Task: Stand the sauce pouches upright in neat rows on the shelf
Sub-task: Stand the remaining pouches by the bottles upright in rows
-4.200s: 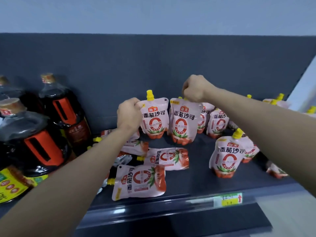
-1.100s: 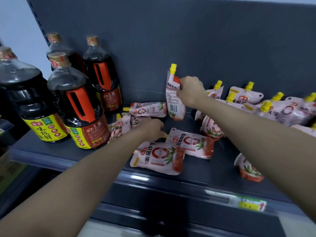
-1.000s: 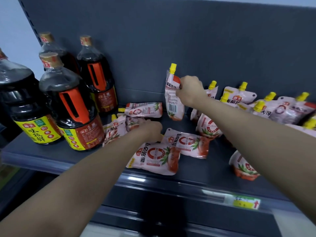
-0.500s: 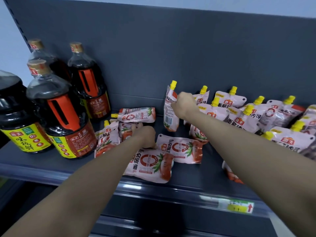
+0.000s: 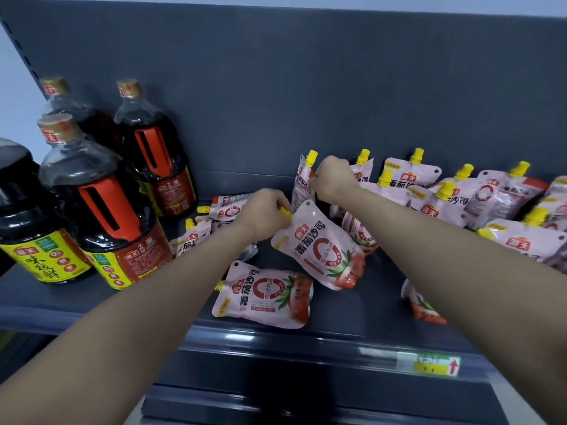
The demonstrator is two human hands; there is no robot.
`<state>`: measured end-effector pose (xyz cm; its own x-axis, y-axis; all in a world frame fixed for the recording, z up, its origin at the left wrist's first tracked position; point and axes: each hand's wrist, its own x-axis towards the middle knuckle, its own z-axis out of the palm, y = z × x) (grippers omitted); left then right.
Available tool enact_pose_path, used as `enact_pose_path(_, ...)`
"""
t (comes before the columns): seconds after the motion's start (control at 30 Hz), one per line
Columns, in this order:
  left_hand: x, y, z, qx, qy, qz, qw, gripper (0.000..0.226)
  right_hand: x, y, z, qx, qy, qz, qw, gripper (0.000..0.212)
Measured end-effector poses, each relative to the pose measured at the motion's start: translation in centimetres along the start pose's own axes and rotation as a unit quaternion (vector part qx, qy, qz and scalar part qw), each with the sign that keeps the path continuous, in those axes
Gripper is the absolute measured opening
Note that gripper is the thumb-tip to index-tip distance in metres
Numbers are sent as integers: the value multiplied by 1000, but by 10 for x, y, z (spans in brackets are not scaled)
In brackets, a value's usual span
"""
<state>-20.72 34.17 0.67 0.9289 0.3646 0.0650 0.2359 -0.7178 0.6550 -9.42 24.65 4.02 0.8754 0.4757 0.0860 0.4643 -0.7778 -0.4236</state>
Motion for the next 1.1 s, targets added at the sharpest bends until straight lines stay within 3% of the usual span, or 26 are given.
enact_pose_path(0.13,2,22,-8,-55,13,22,998,15,-7,-2,-22,19,34,-5,999,39)
enact_pose_path(0.23,2,40,-8,-76,-4,45,996,9,-15,-1,-42,13,60,-4,998,18)
enact_pose_path(0.57,-1,77,12,-51,-89,158,982,6,-56,25,-97,-19,146,34,989,23)
enact_pose_path(0.87,-14,100,38,-99,-130,209,964,11,-82,47,-107,-67,113,61,989,21)
enact_pose_path(1.1,-22,93,21,-104,-131,158,973,31,-89,51,-112,-100,53,9,994,26)
